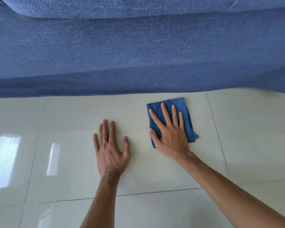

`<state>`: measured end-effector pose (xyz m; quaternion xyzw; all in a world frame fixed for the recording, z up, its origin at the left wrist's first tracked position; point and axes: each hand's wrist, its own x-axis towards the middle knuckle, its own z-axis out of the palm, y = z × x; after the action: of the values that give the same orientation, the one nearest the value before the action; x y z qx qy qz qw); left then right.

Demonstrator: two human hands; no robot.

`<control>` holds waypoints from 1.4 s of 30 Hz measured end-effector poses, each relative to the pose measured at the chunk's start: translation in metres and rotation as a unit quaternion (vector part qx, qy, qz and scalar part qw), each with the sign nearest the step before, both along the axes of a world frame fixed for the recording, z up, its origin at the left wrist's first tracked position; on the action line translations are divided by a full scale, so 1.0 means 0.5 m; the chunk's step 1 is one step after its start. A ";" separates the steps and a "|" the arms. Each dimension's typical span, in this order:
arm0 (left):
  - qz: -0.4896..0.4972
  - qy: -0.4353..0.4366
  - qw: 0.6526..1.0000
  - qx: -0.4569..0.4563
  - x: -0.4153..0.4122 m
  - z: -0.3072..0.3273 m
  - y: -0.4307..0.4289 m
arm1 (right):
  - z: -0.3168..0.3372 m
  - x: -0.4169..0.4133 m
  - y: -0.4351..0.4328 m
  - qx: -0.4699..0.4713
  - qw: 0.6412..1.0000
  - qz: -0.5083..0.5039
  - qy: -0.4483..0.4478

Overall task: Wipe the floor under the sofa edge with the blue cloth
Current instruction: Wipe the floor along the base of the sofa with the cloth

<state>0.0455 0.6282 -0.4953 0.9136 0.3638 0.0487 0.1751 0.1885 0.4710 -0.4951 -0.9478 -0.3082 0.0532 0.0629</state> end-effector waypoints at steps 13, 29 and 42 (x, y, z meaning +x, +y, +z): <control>0.000 -0.005 1.000 -0.006 -0.003 -0.007 0.003 | 0.003 -0.017 -0.024 -0.004 0.998 0.060 0.013; 0.002 -0.020 1.000 -0.007 -0.003 -0.009 0.000 | 0.010 0.023 -0.141 -0.018 0.993 0.117 0.011; -0.003 -0.017 1.000 -0.014 -0.004 -0.011 0.002 | 0.011 0.045 -0.111 -0.011 0.993 0.120 0.006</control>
<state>0.0436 0.6292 -0.5011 0.9112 0.3585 0.0585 0.1942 0.2113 0.4153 -0.4898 -0.9042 -0.4187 0.0699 0.0473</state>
